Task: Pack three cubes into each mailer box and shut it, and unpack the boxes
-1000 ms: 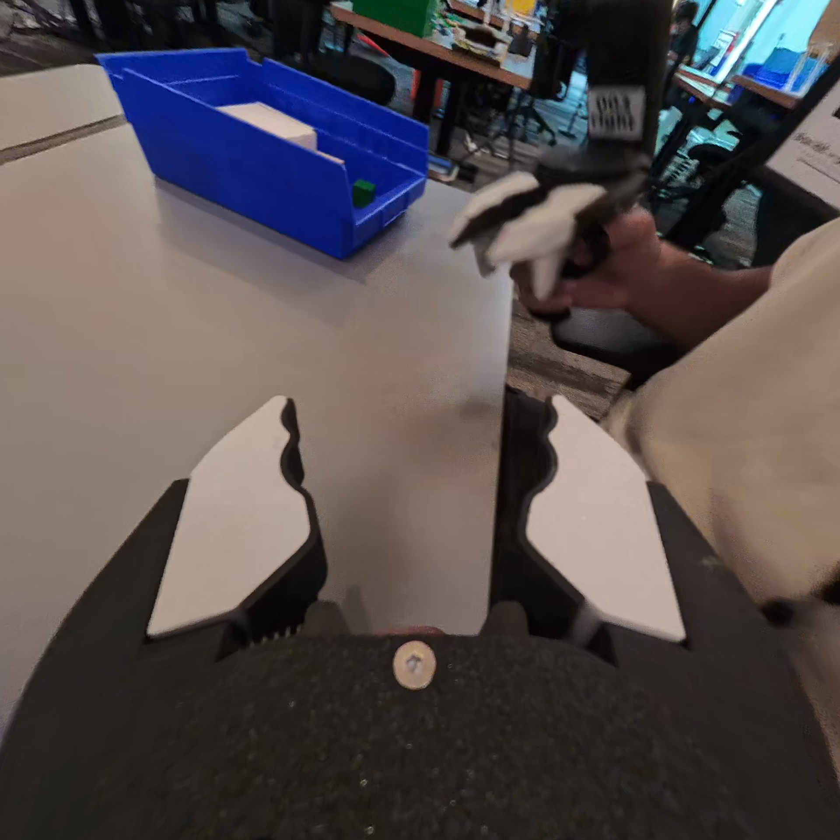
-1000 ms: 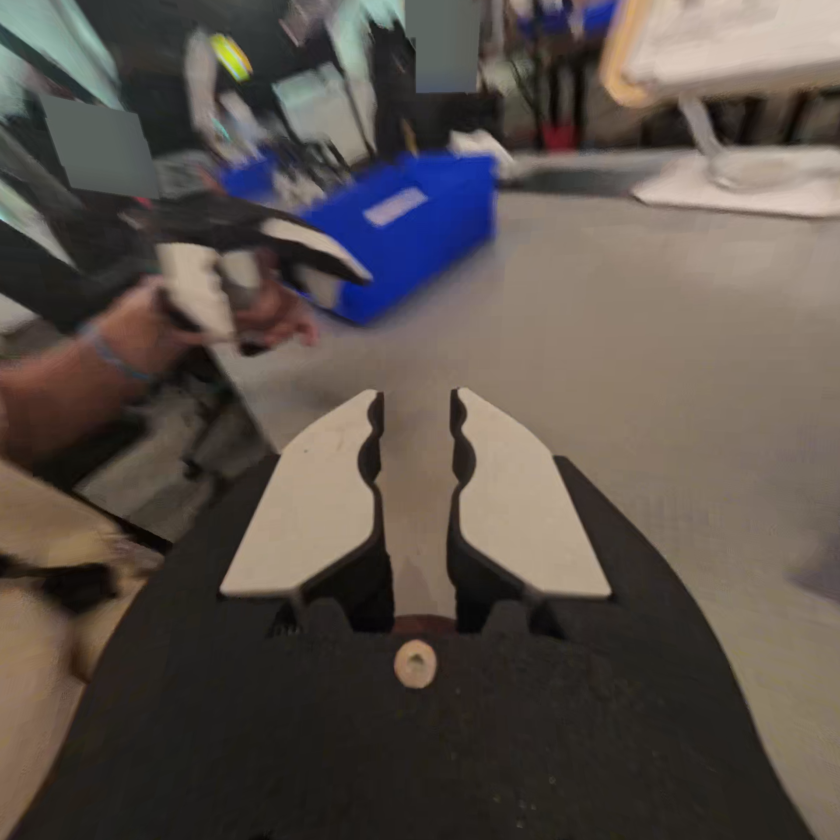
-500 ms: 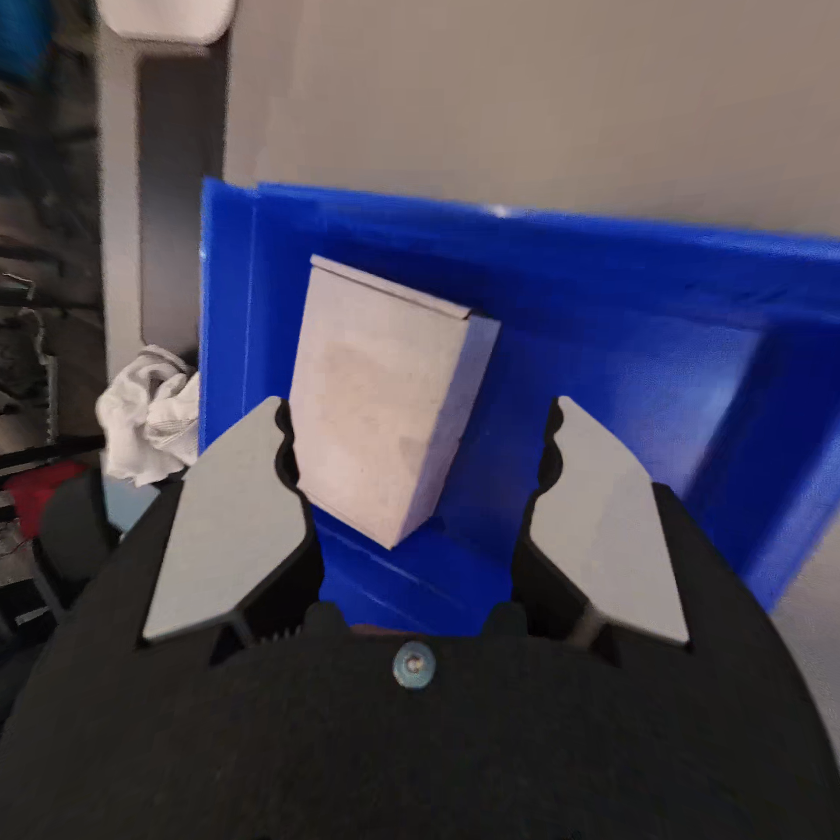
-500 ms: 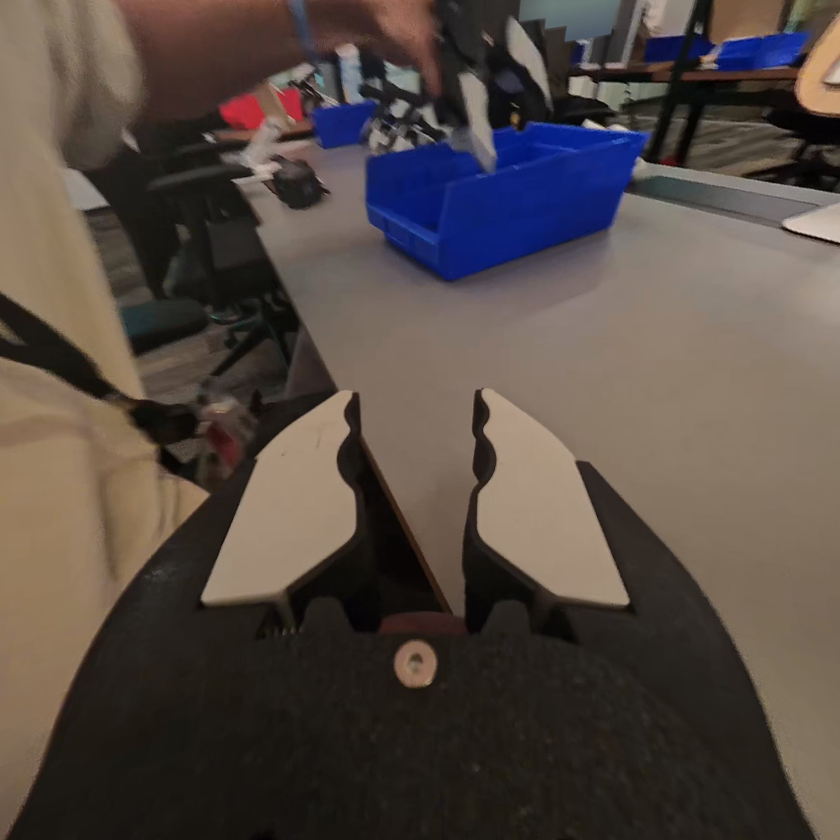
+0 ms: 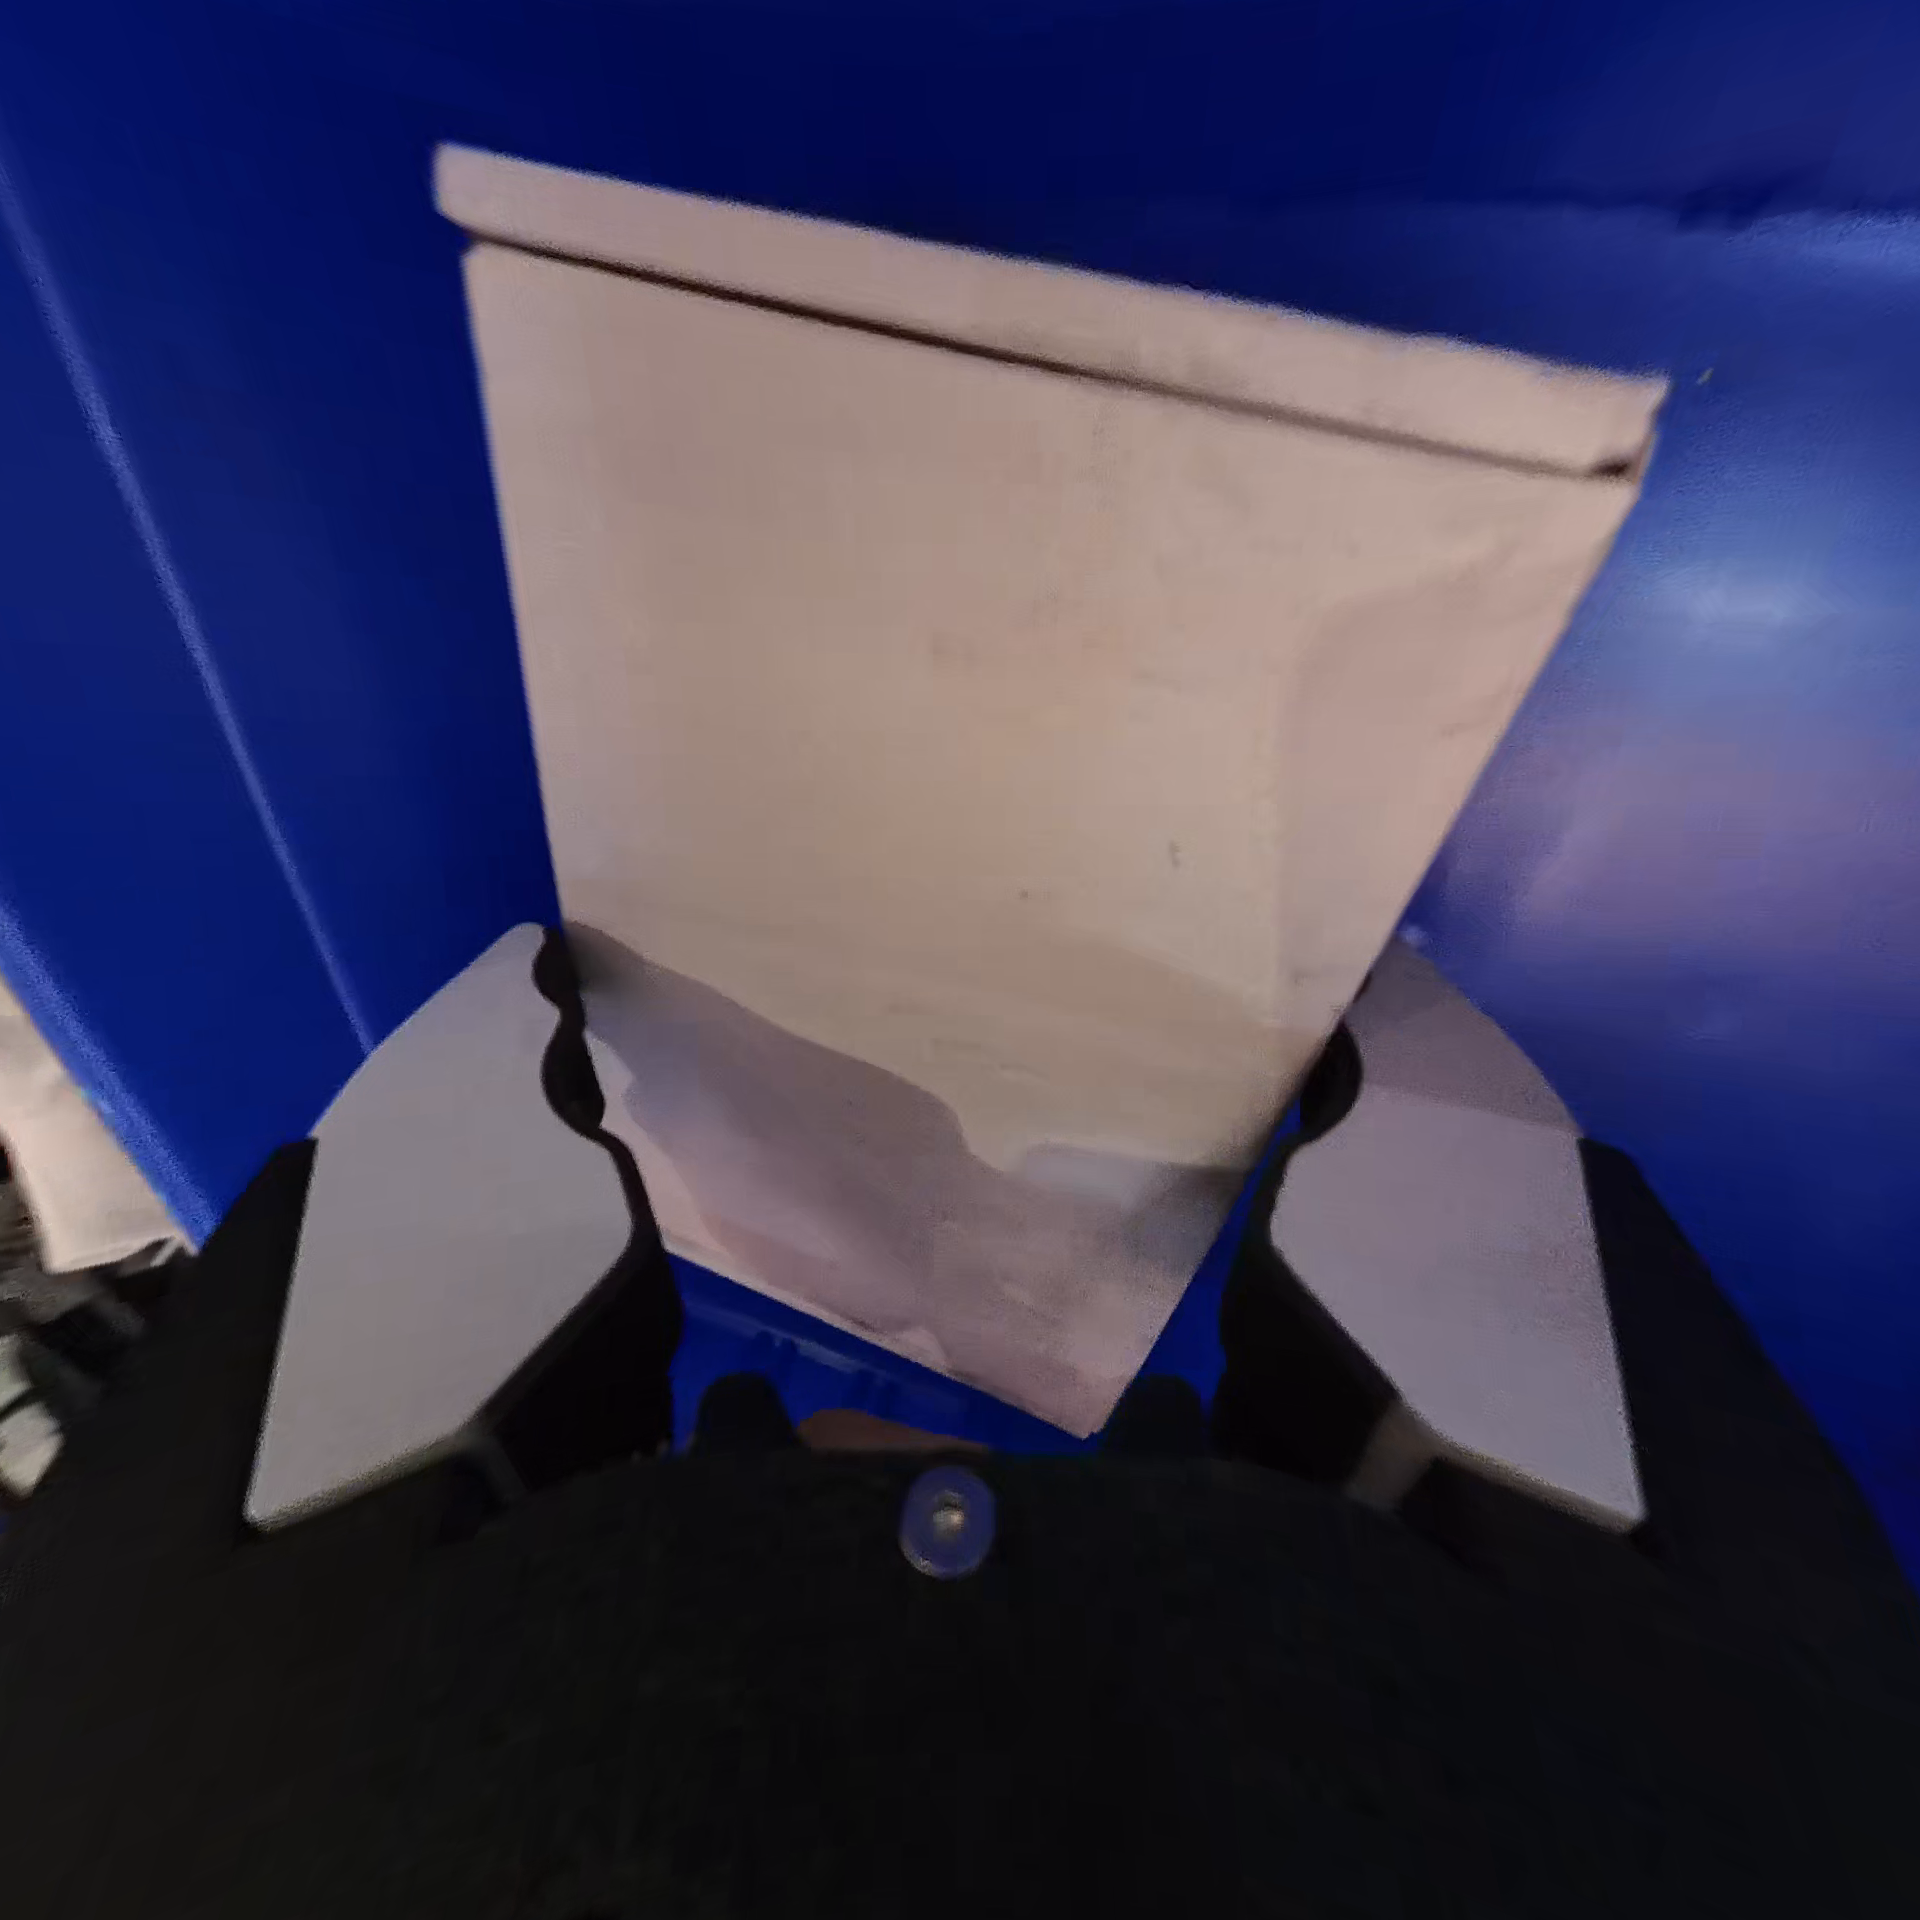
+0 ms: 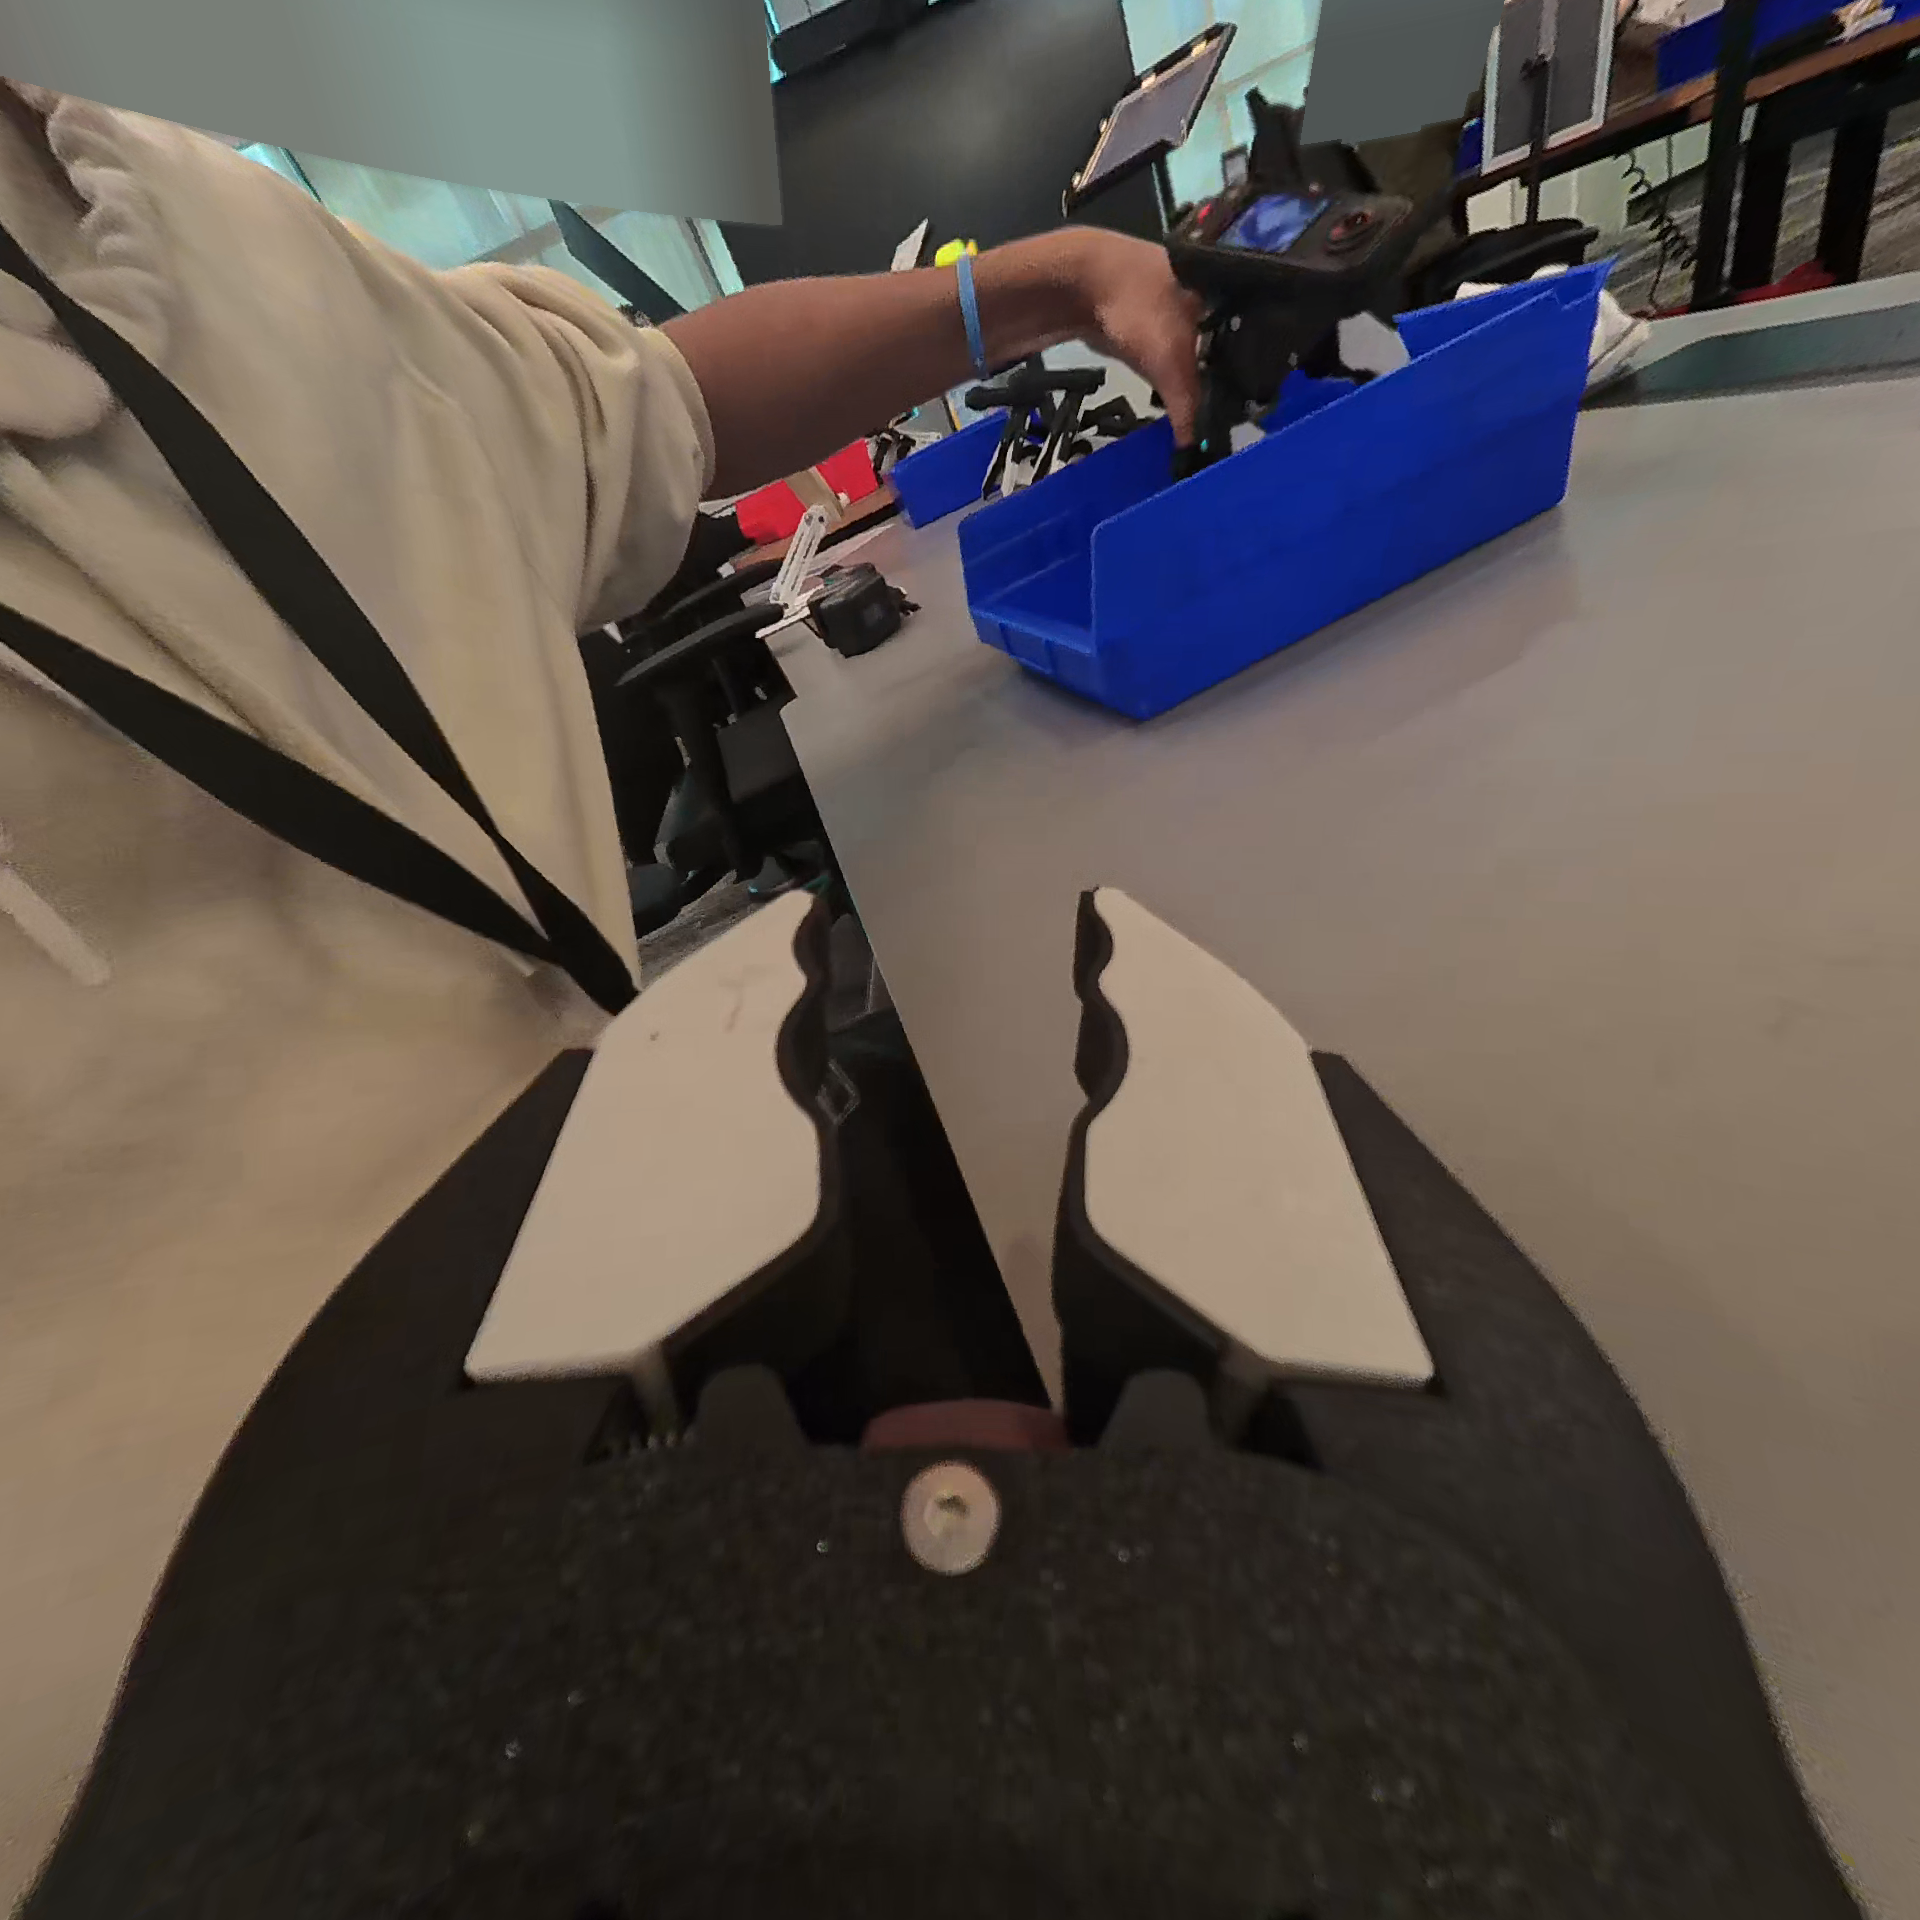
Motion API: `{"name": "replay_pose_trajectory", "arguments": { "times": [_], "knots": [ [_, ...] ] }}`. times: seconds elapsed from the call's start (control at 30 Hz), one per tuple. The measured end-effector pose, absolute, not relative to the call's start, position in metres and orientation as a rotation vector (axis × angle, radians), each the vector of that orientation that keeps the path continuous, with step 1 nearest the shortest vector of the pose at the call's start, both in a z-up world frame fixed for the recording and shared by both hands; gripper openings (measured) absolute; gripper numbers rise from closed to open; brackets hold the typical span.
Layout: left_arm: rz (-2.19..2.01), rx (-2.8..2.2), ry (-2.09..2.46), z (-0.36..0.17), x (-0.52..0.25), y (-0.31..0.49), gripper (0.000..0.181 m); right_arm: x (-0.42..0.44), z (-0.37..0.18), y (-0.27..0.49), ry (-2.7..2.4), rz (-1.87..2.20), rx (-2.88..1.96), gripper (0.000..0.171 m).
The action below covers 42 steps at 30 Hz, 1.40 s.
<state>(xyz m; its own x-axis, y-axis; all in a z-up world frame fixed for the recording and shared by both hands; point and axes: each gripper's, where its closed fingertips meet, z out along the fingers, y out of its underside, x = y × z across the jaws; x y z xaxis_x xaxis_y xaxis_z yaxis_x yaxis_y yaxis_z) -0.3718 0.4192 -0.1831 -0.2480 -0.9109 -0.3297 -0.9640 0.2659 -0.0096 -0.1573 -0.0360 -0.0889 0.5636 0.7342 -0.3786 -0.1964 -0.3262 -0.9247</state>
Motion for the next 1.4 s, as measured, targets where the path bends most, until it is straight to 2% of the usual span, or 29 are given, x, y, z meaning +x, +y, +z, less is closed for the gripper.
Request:
{"name": "replay_pose_trajectory", "arguments": {
  "times": [0.43,0.53,0.63,0.73,0.83,0.93,1.0,1.17,1.27,1.33,1.4],
  "knots": [
    [0.268,-1.944,2.191,-0.168,-0.392,0.379,0.125,-0.164,-0.083,-0.049,-0.513,1.011,-1.635,0.044],
    [0.204,-2.012,2.133,-0.140,-0.402,0.367,0.124,-0.161,-0.081,-0.052,-0.499,0.998,-1.627,0.043],
    [0.054,-2.064,2.078,-0.091,-0.395,0.349,0.123,-0.155,-0.080,-0.049,-0.473,0.966,-1.636,0.043],
    [-0.159,-2.022,2.115,-0.037,-0.359,0.314,0.123,-0.140,-0.083,-0.035,-0.432,0.862,-1.675,0.043],
    [-0.284,-1.942,2.280,-0.014,-0.311,0.268,0.123,-0.129,-0.088,-0.016,-0.441,0.789,-1.747,0.045],
    [-0.377,-1.878,2.514,-0.024,-0.266,0.219,0.123,-0.120,-0.087,0.007,-0.511,0.687,-1.799,0.057],
    [-0.438,-1.853,2.678,-0.042,-0.241,0.188,0.123,-0.110,-0.078,0.028,-0.559,0.562,-1.792,0.074],
    [-0.579,-1.856,2.954,-0.099,-0.186,0.134,0.124,-0.108,-0.071,0.076,-0.759,0.311,-1.712,0.094],
    [-0.698,-1.858,2.975,-0.123,-0.151,0.112,0.124,-0.114,-0.087,0.092,-0.861,0.192,-1.698,0.093],
    [-0.679,-1.857,2.979,-0.133,-0.141,0.106,0.124,-0.099,-0.094,0.100,-0.881,0.057,-1.694,0.080],
    [-0.766,-1.872,2.917,-0.128,-0.136,0.105,0.117,-0.085,-0.105,0.096,-0.840,0.155,-1.811,0.079]
  ]
}}
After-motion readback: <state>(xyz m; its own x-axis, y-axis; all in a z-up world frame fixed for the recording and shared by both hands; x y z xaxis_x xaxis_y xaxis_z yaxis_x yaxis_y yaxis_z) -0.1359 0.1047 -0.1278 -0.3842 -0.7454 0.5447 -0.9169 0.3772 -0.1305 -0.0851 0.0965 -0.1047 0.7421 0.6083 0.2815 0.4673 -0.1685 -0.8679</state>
